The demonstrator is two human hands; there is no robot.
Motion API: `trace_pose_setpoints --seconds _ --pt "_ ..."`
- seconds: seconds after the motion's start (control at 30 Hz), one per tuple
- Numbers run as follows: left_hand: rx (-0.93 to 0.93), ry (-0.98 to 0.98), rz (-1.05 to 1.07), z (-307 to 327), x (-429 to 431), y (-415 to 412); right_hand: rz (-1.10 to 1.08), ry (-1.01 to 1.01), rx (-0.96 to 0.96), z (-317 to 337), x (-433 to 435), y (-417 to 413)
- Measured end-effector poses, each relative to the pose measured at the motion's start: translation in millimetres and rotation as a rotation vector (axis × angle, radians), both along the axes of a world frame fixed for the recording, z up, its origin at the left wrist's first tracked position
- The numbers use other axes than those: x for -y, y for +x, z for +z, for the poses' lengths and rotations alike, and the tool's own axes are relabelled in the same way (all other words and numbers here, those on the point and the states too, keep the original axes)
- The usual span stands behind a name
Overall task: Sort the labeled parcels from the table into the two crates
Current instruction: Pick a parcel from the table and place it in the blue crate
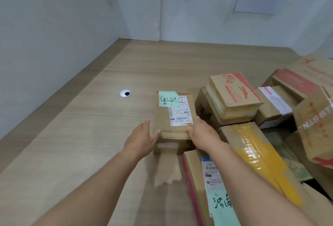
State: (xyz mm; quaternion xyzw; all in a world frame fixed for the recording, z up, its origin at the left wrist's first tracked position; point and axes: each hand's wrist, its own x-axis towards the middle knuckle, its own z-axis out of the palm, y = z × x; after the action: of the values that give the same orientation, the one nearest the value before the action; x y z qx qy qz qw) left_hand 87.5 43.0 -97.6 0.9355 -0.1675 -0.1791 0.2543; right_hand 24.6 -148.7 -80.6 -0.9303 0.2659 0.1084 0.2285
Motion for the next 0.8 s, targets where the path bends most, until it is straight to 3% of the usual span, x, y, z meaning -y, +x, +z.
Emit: trace_pose_setpoints --seconds 0.17,0.3,0.4,0.57,0.8 --pt "-0.069 -0.143 0.084 -10 -25 23 0.071 0.170 0.037 -2 -25 26" --pt "-0.340 -0.352 0.177 -13 -52 37 -0.021 0.518 0.109 -9 -36 40" --pt "-0.443 -0.429 0.181 -12 -65 38 -0.047 0.754 0.023 -10 -39 42" --pt "-0.467 -0.519 0.116 -10 -78 28 -0.016 0.816 -0.114 -19 -40 38" --pt "-0.359 -0.670 0.107 6 -100 -2 0.021 0.965 0.040 -11 -44 18"
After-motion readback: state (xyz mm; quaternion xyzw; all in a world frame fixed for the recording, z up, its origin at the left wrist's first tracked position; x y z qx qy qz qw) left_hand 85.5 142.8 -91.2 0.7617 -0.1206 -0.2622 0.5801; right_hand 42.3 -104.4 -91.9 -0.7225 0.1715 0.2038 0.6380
